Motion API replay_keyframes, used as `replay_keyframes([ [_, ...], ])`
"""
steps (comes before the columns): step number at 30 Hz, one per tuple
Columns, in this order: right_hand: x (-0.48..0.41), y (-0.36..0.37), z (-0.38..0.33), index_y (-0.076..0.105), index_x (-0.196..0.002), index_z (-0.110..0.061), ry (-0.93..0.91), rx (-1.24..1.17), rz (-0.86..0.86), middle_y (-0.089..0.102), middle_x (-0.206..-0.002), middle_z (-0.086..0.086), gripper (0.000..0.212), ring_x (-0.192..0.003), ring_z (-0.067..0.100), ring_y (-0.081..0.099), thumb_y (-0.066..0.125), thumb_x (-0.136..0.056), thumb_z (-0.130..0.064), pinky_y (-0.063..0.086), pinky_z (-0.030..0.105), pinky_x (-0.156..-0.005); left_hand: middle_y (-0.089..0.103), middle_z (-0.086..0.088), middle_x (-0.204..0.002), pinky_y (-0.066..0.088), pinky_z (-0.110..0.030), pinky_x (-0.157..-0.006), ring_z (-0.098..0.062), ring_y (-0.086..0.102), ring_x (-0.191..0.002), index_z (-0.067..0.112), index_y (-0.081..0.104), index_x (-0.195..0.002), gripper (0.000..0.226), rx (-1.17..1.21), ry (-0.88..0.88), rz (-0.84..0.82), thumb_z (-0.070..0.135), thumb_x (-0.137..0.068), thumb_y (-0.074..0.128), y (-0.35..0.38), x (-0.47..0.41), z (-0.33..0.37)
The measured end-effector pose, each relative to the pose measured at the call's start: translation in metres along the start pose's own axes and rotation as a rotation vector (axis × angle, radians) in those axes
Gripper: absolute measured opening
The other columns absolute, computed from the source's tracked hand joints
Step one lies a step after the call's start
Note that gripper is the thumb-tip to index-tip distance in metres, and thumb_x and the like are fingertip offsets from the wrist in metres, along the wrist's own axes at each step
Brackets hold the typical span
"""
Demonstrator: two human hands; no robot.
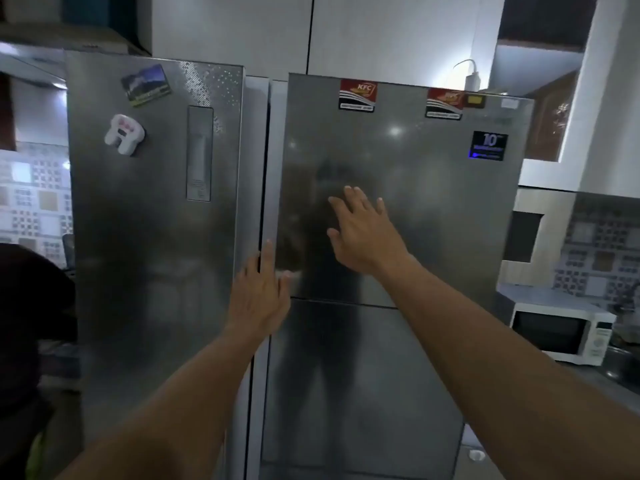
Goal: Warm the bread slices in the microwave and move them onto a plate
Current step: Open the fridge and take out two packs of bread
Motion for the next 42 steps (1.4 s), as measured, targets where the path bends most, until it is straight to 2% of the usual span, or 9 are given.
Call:
replay_keyframes([
  [2,-0.025,0.013,-0.013,0.022,-0.156,-0.014,-0.042,0.027,-0.01,0.008,-0.166,0.014,0.06,-0.153,0.029,0.001,0.04,-0.102,-0.036,0.009,0.059,-0.12,0.032,-0.014,-0.15,0.038,-0.04,-0.104,-0.03,0.041,-0.131,0.015,0.011,-0.156,0.064,0.138,-0.082,-0.035,0.041,-0.103,0.035,0.012,-0.008,-0.016],
  [6,-0.079,0.043,-0.04,0.019,-0.158,-0.018,-0.148,0.127,-0.042,-0.005,-0.166,0.014,0.062,-0.153,0.03,-0.01,0.039,-0.102,-0.037,0.003,0.063,-0.119,0.041,-0.012,-0.14,0.039,-0.033,-0.086,-0.028,0.051,-0.116,0.017,0.027,-0.15,0.051,0.201,-0.126,-0.14,0.041,-0.104,0.029,0.051,-0.024,-0.047],
  [9,-0.107,0.061,-0.05,0.02,-0.157,-0.028,-0.178,0.23,-0.056,-0.017,-0.164,0.014,0.058,-0.15,0.034,-0.02,0.038,-0.103,-0.039,-0.002,0.07,-0.115,0.056,-0.006,-0.114,0.039,-0.029,-0.074,-0.016,0.053,-0.09,0.025,0.048,-0.114,0.024,0.323,-0.125,-0.143,0.039,-0.105,0.029,0.073,-0.035,-0.061],
  [12,-0.117,0.071,-0.057,0.038,-0.148,-0.033,-0.184,0.332,-0.027,-0.024,-0.162,0.016,0.047,-0.147,0.04,-0.025,0.036,-0.102,-0.044,-0.003,0.077,-0.109,0.059,0.001,-0.085,0.036,-0.024,-0.057,-0.011,0.056,-0.074,0.028,0.046,-0.092,0.022,0.492,-0.169,-0.173,0.038,-0.105,0.031,0.087,-0.038,-0.063],
  [16,-0.116,0.074,-0.062,0.048,-0.138,-0.029,-0.203,0.4,-0.018,-0.016,-0.165,0.012,0.042,-0.147,0.045,-0.02,0.032,-0.102,-0.046,0.0,0.079,-0.107,0.063,-0.003,-0.081,0.046,-0.032,-0.062,-0.017,0.061,-0.075,0.021,0.055,-0.098,0.035,0.577,-0.212,-0.168,0.046,-0.104,0.031,0.096,-0.036,-0.072],
  [24,-0.116,0.072,-0.067,0.038,-0.148,-0.027,-0.191,0.491,-0.113,-0.008,-0.167,0.008,0.057,-0.148,0.044,-0.02,0.04,-0.098,-0.056,-0.001,0.078,-0.109,0.061,-0.006,-0.075,0.038,-0.028,-0.053,-0.017,0.059,-0.068,0.014,0.055,-0.089,0.043,0.535,-0.227,-0.19,0.049,-0.102,0.035,0.096,-0.038,-0.079],
  [33,-0.106,0.058,-0.073,0.032,-0.152,-0.027,-0.183,0.461,-0.139,-0.012,-0.166,0.008,0.059,-0.147,0.043,-0.022,0.045,-0.099,-0.05,0.0,0.077,-0.11,0.057,-0.006,-0.068,0.052,-0.041,-0.059,-0.022,0.058,-0.061,0.013,0.053,-0.082,0.048,0.483,-0.186,-0.185,0.054,-0.1,0.034,0.083,-0.029,-0.073],
  [37,-0.087,0.045,-0.075,0.029,-0.153,-0.028,-0.199,0.432,-0.137,-0.015,-0.166,0.007,0.061,-0.148,0.042,-0.023,0.045,-0.099,-0.05,0.002,0.076,-0.111,0.058,-0.008,-0.07,0.048,-0.035,-0.056,-0.023,0.058,-0.063,0.014,0.052,-0.081,0.048,0.441,-0.185,-0.168,0.054,-0.1,0.033,0.068,-0.012,-0.063],
  [42,-0.053,0.009,-0.082,0.028,-0.152,-0.028,-0.211,0.395,-0.144,-0.018,-0.165,0.007,0.061,-0.148,0.041,-0.021,0.048,-0.098,-0.045,0.004,0.076,-0.111,0.055,-0.007,-0.066,0.042,-0.035,-0.052,-0.022,0.054,-0.059,0.011,0.05,-0.079,0.045,0.403,-0.198,-0.1,0.048,-0.101,0.038,0.036,0.02,-0.04],
])
Point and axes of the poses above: each hand's wrist, its own x-axis away from the middle knuckle, its own y-axis out of the palm, z = x × y, the point moved 7 cm from there along -x, towards the middle knuckle
